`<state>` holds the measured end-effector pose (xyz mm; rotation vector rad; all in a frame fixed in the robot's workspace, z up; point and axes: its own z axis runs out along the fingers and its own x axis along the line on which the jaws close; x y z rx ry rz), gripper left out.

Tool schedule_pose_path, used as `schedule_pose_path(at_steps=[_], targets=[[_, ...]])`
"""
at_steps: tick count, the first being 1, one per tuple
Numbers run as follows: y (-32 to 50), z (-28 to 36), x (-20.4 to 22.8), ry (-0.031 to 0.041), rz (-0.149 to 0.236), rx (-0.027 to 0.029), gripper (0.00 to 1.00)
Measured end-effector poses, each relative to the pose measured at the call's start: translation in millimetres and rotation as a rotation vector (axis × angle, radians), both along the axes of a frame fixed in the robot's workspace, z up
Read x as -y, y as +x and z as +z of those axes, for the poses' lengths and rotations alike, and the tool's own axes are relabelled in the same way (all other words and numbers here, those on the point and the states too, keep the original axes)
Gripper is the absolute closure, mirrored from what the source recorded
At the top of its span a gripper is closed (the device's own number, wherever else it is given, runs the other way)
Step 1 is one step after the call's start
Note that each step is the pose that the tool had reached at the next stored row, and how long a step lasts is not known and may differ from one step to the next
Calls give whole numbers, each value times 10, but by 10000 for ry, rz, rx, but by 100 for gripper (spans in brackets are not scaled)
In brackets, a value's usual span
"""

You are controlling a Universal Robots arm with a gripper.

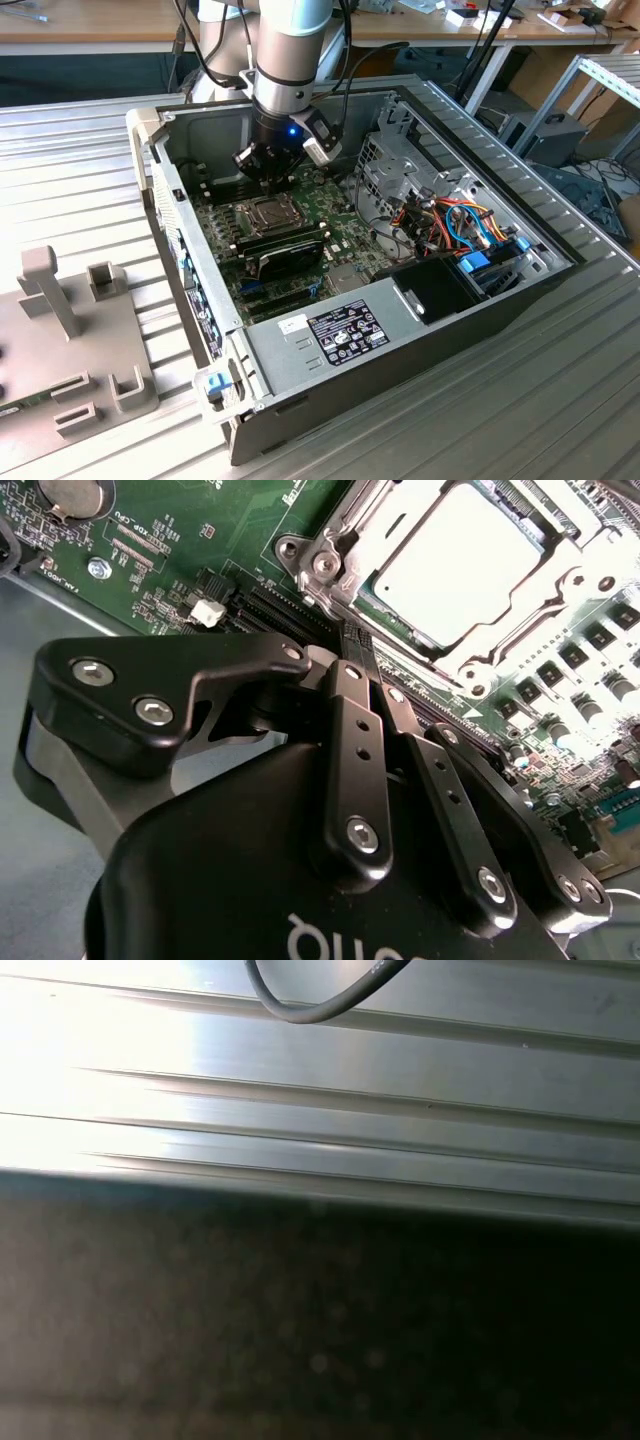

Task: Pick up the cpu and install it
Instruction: 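Install the first cpu locking lever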

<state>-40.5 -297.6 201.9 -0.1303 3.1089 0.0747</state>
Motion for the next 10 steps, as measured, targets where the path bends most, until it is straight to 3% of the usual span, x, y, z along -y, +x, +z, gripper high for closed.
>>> schedule_pose_path(at_steps=[10], targets=[[0, 17, 1, 1, 1, 1, 89]])
